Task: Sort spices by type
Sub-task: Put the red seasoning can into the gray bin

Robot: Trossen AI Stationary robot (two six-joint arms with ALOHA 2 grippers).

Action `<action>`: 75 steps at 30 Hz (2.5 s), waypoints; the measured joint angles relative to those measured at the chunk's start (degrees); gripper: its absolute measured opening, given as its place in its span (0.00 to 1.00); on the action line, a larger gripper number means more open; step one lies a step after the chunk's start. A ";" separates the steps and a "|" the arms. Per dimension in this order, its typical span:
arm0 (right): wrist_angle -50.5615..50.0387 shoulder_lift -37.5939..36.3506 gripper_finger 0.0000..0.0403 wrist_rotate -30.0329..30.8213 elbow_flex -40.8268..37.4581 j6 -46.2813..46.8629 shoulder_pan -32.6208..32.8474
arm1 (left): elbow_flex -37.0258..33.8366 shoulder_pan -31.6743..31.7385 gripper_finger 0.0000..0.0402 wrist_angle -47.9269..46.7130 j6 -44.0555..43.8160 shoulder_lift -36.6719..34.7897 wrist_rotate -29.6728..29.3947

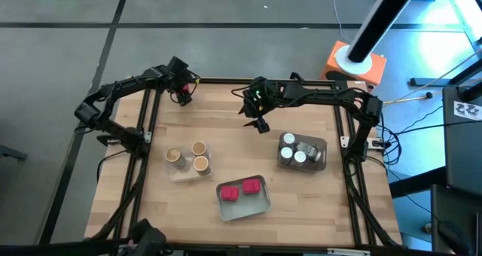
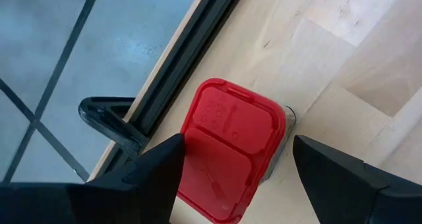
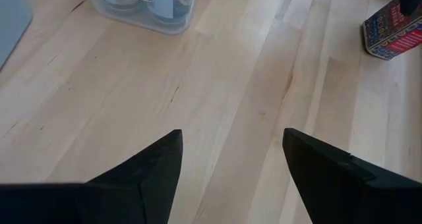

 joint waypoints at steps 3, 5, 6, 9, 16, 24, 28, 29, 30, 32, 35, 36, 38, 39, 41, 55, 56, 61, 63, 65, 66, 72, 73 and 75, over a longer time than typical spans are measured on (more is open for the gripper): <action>0.00 -0.04 0.65 -0.01 0.00 0.08 0.00 | -0.01 0.00 0.68 -0.12 -0.25 0.00 0.28; 0.00 -0.06 0.65 0.00 0.00 0.11 0.00 | -0.06 0.00 0.68 -0.35 -0.31 0.02 0.92; 0.00 -0.06 0.65 -0.02 0.00 0.14 0.00 | -0.07 0.02 0.68 -0.49 -0.31 0.01 1.42; 0.02 -0.06 0.65 -0.02 0.00 0.19 0.00 | -0.07 0.00 0.68 -0.50 -0.14 0.02 1.81; 0.05 -0.06 0.65 -0.02 0.00 0.20 0.00 | -0.07 -0.09 0.68 -1.00 -0.34 0.04 2.23; 0.66 -0.06 0.65 -0.02 0.00 0.22 0.02 | 1.27 -1.09 0.68 -2.68 -1.38 -0.99 3.04; 0.66 -0.06 0.65 -0.02 0.00 0.20 0.02 | 1.72 -0.40 0.68 -3.21 -0.31 -0.99 3.39; 0.69 -0.06 0.65 -0.02 0.00 0.21 0.02 | 1.50 -0.09 0.68 -2.54 0.29 -0.98 3.30; 0.72 -0.06 0.65 -0.02 0.00 0.21 0.02 | 1.20 0.21 0.68 -1.93 0.81 -0.97 3.14; 0.72 -0.06 0.65 -0.02 0.00 0.22 0.02 | 0.60 0.63 0.68 -1.18 1.44 -0.96 2.35; 0.70 -0.06 0.65 -0.02 0.00 0.20 0.02 | 0.56 0.67 0.68 -0.49 1.29 -0.98 1.87; 0.70 -0.06 0.65 -0.02 0.00 0.20 0.02 | 0.56 0.53 0.68 -0.67 1.16 -1.03 1.81; 0.69 -0.06 0.65 -0.02 0.00 0.22 0.02 | 0.80 0.11 0.68 -1.17 0.37 -1.31 1.71; 0.70 -0.06 0.65 -0.02 0.00 0.21 0.02 | 1.14 -0.21 0.68 -1.17 0.12 -1.52 1.60; 0.71 -0.06 0.65 -0.04 0.00 0.20 0.02 | 2.00 -0.71 0.68 -0.81 -0.05 -1.80 1.11; 0.50 -0.06 0.65 -0.02 0.00 0.20 0.02 | 3.29 1.86 0.68 -1.59 0.17 -0.71 4.50; 0.50 -0.06 0.65 -0.02 0.00 0.22 0.02 | 3.31 2.17 0.68 -1.54 0.21 -0.36 4.83; 0.48 -0.06 0.65 -0.02 0.00 0.22 0.02 | 3.41 3.57 0.68 -2.22 1.39 1.70 5.46; 0.48 -0.06 0.65 -0.02 0.00 0.22 0.02 | 3.29 3.89 0.68 -2.54 1.41 2.57 6.28; 0.48 -0.06 0.65 -0.02 0.00 0.22 0.02 | 3.36 3.93 0.68 -2.37 1.52 3.25 6.32; 0.49 -0.06 0.65 -0.02 0.00 0.22 0.02 | 3.36 3.89 0.68 -2.44 1.65 3.81 6.34; 0.45 -0.06 0.65 -0.02 0.00 0.22 0.02 | 3.36 3.85 0.67 -2.90 1.69 5.99 7.67; 0.44 -0.06 0.65 -0.02 0.00 0.22 0.02 | 3.34 3.82 0.66 -3.08 1.65 6.31 7.69; 0.44 -0.06 0.65 -0.02 0.00 0.22 0.02 | 3.36 3.76 0.62 -3.16 1.57 6.85 7.72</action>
